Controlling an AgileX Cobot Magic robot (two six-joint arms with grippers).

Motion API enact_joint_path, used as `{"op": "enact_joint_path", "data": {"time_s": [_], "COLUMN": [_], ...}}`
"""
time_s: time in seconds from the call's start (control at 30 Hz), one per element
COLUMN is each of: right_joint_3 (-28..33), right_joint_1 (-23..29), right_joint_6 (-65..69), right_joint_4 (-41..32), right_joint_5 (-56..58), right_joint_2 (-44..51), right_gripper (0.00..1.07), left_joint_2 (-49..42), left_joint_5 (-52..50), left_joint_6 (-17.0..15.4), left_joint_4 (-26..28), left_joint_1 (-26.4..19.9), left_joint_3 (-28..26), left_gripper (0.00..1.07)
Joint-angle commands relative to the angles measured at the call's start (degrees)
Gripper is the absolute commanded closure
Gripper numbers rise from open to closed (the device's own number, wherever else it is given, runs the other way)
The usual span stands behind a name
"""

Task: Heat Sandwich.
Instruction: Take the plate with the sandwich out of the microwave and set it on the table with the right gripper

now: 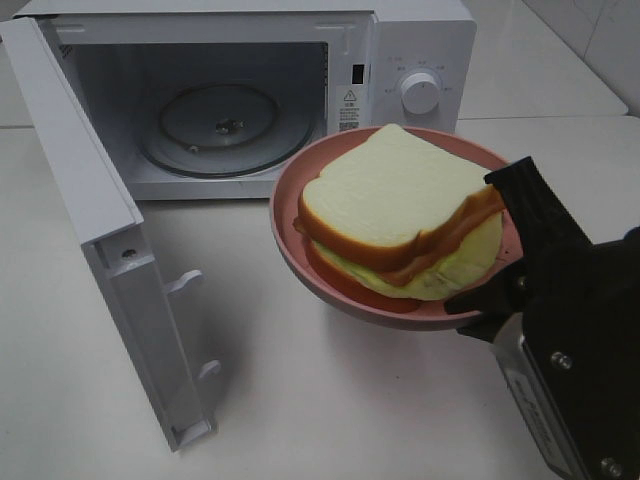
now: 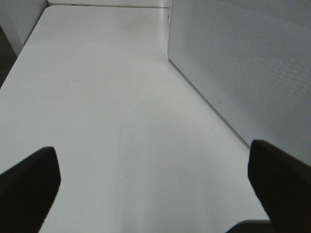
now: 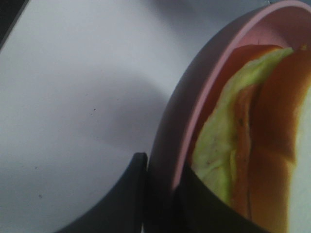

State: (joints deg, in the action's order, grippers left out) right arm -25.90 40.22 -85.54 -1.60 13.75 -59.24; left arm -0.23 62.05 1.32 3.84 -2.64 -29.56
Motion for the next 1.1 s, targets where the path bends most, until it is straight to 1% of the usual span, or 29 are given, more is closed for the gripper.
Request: {"op": "enact_joint_path", "data": {"time_s": [0.03, 0.1, 0.13, 0.17, 0.23, 0.27, 0.3, 0.4, 0.43, 0.47, 0.53, 0.57, 0.6, 0.7, 0.77, 0.87, 0.9, 1.0, 1.1], "right_joint_3": [-0.06, -0.06, -0.06, -0.06, -0.06, -0.06, -0.06, -0.06, -0.06, -0.06, -0.06, -0.06, -0.06, -0.06, -0.06, -0.06, -0.06, -0.06, -0.06], "right_joint_1": [0.17, 0.17, 0.17, 0.17, 0.17, 0.17, 0.17, 0.17, 0.17, 0.17, 0.17, 0.17, 0.17, 0.17, 0.17, 0.17, 0.17, 0.17, 0.17], "right_joint_6": [6.70, 9.80, 13.29, 13.29, 16.90, 20.45, 20.45, 26.47, 29.62, 29.62, 32.77, 36.67, 36.67, 43.83, 45.09, 51.11, 51.11, 57.47, 60.39], "right_joint_4": [6.82, 9.40, 11.92, 11.92, 14.73, 17.30, 17.30, 21.60, 24.29, 24.29, 27.27, 29.68, 29.68, 31.51, 32.14, 36.55, 36.55, 40.16, 41.48], "right_joint_5": [2.52, 4.47, 6.59, 6.59, 8.02, 9.28, 9.28, 10.60, 10.66, 10.66, 10.66, 10.83, 10.83, 13.24, 13.98, 17.19, 17.19, 20.74, 22.80], "right_joint_2": [3.32, 4.64, 5.73, 5.73, 6.59, 7.28, 7.28, 7.22, 7.22, 7.22, 7.22, 7.22, 7.22, 7.22, 7.22, 7.22, 7.22, 7.22, 7.22], "right_gripper": [1.07, 1.07, 1.07, 1.07, 1.07, 1.07, 1.07, 1.07, 1.07, 1.07, 1.07, 1.07, 1.07, 1.07, 1.07, 1.06, 1.06, 1.06, 1.06], "left_joint_2": [-0.34, -0.34, -0.34, -0.34, -0.34, -0.34, -0.34, -0.34, -0.34, -0.34, -0.34, -0.34, -0.34, -0.34, -0.34, -0.34, -0.34, -0.34, -0.34], "left_joint_5": [-0.52, -0.52, -0.52, -0.52, -0.52, -0.52, -0.52, -0.52, -0.52, -0.52, -0.52, -0.52, -0.52, -0.52, -0.52, -0.52, -0.52, -0.52, -0.52], "left_joint_6": [0.11, 0.11, 0.11, 0.11, 0.11, 0.11, 0.11, 0.11, 0.11, 0.11, 0.11, 0.11, 0.11, 0.11, 0.11, 0.11, 0.11, 0.11, 0.11], "left_joint_4": [0.06, 0.06, 0.06, 0.06, 0.06, 0.06, 0.06, 0.06, 0.06, 0.06, 0.06, 0.06, 0.06, 0.06, 0.06, 0.06, 0.06, 0.06, 0.06], "left_joint_1": [-0.17, -0.17, -0.17, -0.17, -0.17, -0.17, -0.17, -0.17, -0.17, -0.17, -0.17, -0.17, -0.17, -0.17, -0.17, -0.17, -0.17, -0.17, -0.17], "left_joint_3": [0.06, 0.06, 0.06, 0.06, 0.06, 0.06, 0.06, 0.06, 0.06, 0.06, 0.06, 0.06, 0.06, 0.06, 0.06, 0.06, 0.06, 0.06, 0.06], "left_gripper": [0.09, 0.09, 0.09, 0.09, 0.09, 0.09, 0.09, 0.09, 0.09, 0.09, 0.09, 0.09, 0.09, 0.09, 0.09, 0.09, 0.09, 0.09, 0.09]}}
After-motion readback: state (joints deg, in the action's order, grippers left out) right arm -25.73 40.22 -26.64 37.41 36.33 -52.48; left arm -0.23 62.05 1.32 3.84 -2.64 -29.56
